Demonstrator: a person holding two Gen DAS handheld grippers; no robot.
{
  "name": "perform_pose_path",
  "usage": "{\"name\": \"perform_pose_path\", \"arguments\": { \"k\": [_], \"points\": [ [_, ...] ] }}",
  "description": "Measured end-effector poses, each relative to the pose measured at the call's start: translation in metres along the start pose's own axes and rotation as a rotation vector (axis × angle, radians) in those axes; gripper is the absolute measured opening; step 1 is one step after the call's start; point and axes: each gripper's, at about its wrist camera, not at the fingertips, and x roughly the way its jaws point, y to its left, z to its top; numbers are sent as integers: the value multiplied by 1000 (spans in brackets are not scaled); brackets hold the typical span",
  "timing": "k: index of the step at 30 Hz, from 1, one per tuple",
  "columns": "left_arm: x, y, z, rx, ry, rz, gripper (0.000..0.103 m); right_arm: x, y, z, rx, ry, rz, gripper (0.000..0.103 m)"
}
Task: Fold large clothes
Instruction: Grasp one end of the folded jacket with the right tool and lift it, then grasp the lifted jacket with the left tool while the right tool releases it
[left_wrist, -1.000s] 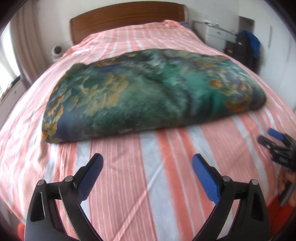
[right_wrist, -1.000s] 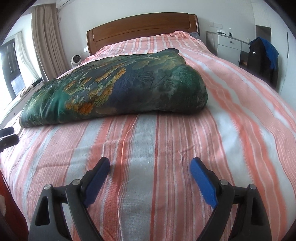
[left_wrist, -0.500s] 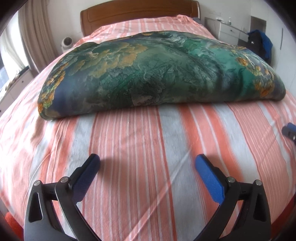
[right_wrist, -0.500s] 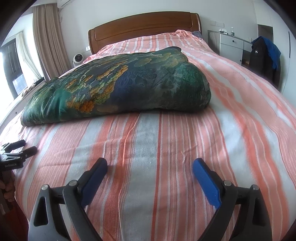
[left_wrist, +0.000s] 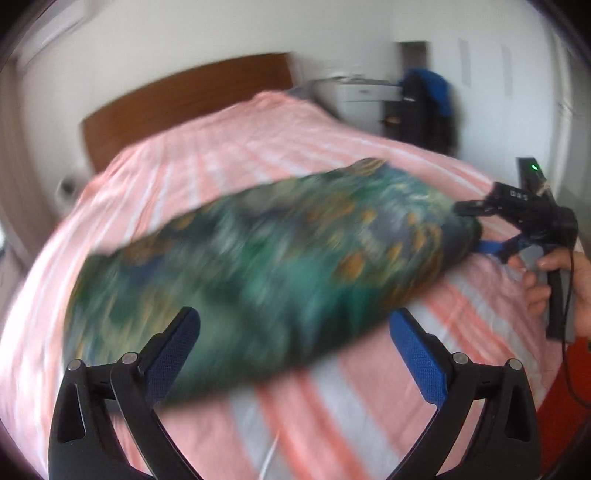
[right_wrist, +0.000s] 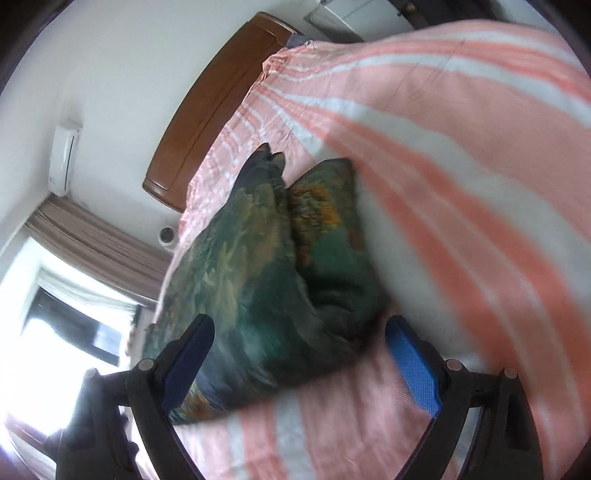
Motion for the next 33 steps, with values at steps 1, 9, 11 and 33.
{"name": "perform_pose_path", "arguments": {
  "k": [1,9,11,33],
  "points": [
    [21,-9,7,35,30,-17,103,2,2,0,2,2,12,93],
    [82,-39,-10,194,250,-18,102,10,-6,6,91,35,38,94],
    [61,-28,1,163,243,-56,100,20,-2,8,81,54,15,93],
    [8,28,138,-63,333,-170,54,-8,295,-206,-1354,-290,-220,39]
  ]
}}
